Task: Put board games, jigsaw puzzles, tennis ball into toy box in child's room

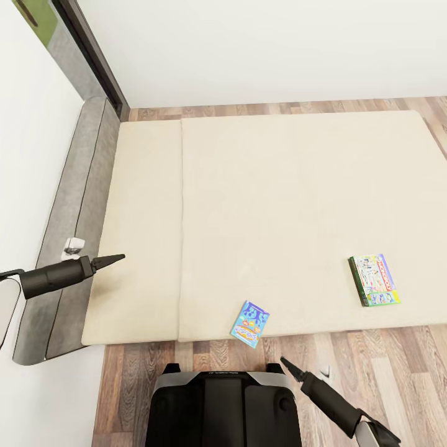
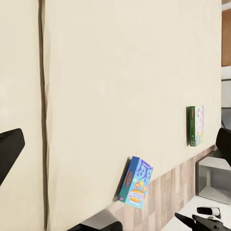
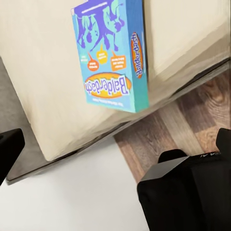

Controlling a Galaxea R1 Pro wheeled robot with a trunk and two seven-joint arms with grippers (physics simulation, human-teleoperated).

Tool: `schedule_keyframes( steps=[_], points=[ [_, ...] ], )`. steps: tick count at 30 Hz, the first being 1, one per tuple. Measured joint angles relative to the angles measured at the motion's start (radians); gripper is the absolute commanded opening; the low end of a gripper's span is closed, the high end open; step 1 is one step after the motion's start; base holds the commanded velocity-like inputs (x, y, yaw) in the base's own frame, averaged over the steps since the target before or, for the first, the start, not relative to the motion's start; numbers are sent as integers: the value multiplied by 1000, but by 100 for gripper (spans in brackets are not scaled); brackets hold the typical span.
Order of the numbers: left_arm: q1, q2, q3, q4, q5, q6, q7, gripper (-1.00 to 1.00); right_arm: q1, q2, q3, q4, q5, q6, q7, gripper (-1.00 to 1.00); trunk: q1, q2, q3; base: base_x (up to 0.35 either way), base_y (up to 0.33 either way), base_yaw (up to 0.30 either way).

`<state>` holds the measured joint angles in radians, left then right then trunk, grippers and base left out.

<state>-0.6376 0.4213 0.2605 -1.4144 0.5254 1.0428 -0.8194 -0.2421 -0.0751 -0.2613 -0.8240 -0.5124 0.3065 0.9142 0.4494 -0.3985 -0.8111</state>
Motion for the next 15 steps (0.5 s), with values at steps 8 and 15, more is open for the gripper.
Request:
schedule_keyframes(
  steps=[8, 15],
  points=[
    [0, 0, 0, 0, 0, 0, 0, 100, -8, 4, 13, 18, 3, -7, -10, 100, 0, 0, 0, 0, 0, 0],
    [0, 0, -1, 0, 0, 0, 0, 100, -54, 5, 64, 98, 12, -21, -20, 100, 0, 0, 0, 0, 0, 0]
  ],
)
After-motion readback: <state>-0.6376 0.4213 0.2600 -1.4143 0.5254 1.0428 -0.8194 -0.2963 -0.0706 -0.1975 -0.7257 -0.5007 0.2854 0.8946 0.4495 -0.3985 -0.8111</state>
